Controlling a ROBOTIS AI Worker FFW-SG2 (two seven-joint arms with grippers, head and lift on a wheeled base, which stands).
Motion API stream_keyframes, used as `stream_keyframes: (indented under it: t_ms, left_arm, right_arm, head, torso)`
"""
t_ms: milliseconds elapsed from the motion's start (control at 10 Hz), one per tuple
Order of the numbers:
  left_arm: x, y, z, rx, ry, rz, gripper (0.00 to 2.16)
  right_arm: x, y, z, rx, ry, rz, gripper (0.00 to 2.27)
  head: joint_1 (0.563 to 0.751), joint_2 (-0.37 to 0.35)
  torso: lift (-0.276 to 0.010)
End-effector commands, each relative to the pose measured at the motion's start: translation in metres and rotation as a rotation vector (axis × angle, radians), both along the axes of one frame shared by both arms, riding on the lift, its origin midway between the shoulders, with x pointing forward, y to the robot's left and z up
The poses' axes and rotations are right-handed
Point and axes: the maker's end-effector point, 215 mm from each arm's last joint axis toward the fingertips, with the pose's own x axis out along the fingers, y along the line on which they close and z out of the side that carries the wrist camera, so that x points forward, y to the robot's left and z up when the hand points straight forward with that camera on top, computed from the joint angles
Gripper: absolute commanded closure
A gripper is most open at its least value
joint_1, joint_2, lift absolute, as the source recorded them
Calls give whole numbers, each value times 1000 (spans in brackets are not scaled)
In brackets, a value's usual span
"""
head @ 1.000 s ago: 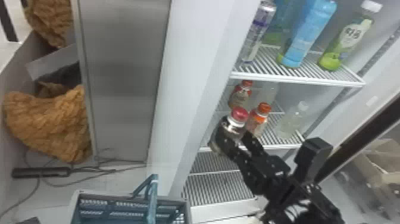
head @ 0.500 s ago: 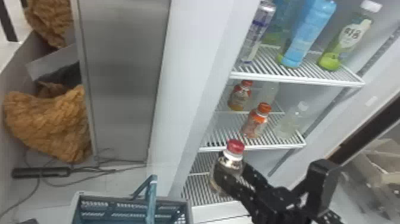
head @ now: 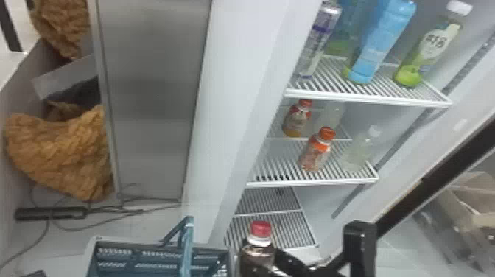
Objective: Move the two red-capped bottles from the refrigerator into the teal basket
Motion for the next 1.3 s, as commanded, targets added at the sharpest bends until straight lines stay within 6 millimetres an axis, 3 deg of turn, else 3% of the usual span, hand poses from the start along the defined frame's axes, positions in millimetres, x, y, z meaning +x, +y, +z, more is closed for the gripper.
stream_keyframes:
  t_ms: [0,400,600,900,1200]
  left_arm:
    - [0,0,0,0,-1,1,1159]
    - [0,-1,1,-2,-2,-3,1159]
    - [0,-1,0,1,-1,-2,1159]
    - [0,-2,0,2,-1,-4,1159]
    - [0,-2,0,3,-4,-7,1159]
  right_arm:
    - [5,16,-17,38,30,42,828]
    - [15,62,-51,144,92,168,828]
    - [14,77,-60,179,118,209,812]
    - [17,76,-60,180,112,206,338]
    - [45,64,-38,143,-33,191,242]
  head:
    - [695,-350]
    - [695,-350]
    - [695,-305]
    - [695,-281]
    - [695,-280]
  torso:
    - [-224]
    - [-224]
    - [-224]
    - [-224]
    - [-224]
